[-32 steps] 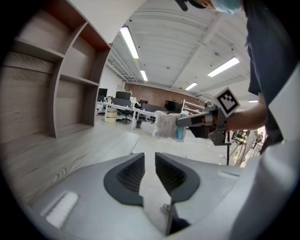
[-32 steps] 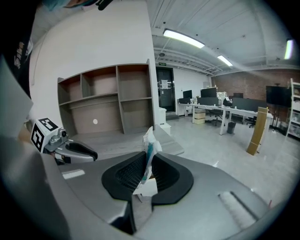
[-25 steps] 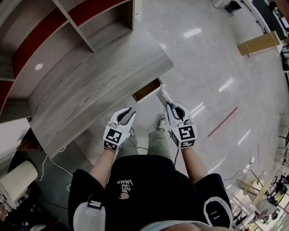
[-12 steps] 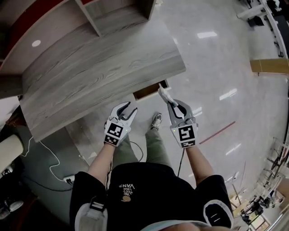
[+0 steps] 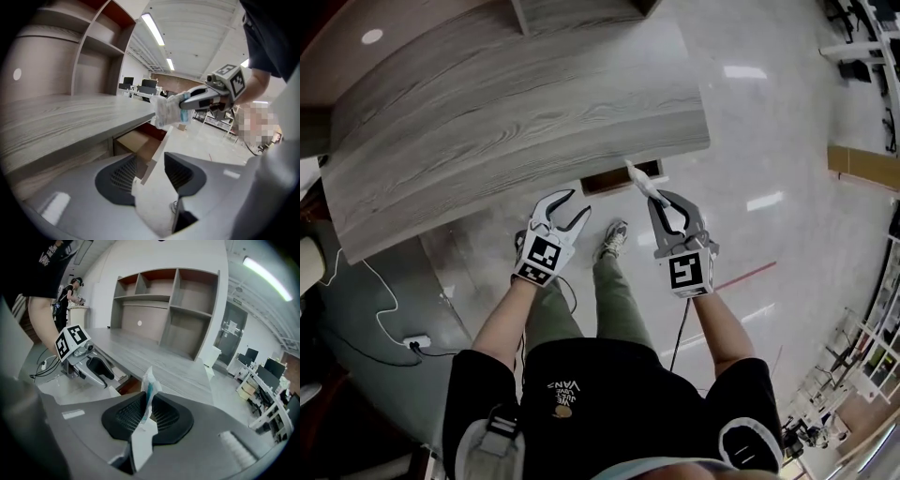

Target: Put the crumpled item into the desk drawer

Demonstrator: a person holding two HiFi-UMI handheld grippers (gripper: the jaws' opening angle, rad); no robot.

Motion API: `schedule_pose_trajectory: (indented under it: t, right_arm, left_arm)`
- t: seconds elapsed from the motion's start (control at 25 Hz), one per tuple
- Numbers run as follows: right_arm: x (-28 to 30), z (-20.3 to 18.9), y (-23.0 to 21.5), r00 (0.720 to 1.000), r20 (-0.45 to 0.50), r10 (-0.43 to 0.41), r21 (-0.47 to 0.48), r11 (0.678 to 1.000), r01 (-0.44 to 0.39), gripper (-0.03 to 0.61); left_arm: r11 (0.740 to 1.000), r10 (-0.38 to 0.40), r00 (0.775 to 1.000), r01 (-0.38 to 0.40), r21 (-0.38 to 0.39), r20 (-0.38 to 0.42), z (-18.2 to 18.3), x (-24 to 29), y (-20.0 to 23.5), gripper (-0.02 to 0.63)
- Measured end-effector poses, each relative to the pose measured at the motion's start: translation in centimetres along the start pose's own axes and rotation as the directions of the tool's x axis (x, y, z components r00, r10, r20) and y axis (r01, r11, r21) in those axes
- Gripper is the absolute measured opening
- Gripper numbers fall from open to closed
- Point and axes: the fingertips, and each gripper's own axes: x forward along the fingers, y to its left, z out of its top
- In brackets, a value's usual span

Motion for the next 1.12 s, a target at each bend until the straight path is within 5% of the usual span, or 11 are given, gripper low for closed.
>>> schedule_pose_trajectory:
  t: [0.48,1.12]
  right_arm:
    - [2.7,-0.5,0.7,0.998,-0.006,0.064,-0.298,0.953,-0.063,0.040]
    - [6.0,-1.7,1.7,0.989,0.021,0.144,-0.433,0.893,-0.121,0.040]
  left_arm:
    - [0.999,0.037,0.999,-0.037,0.002,0.008,-1.5,1.8,0.2,0.199]
    - [0.998,0.057,0.996,-0.056,-0.011,0.071,-2.2,3.0,0.4,0.199]
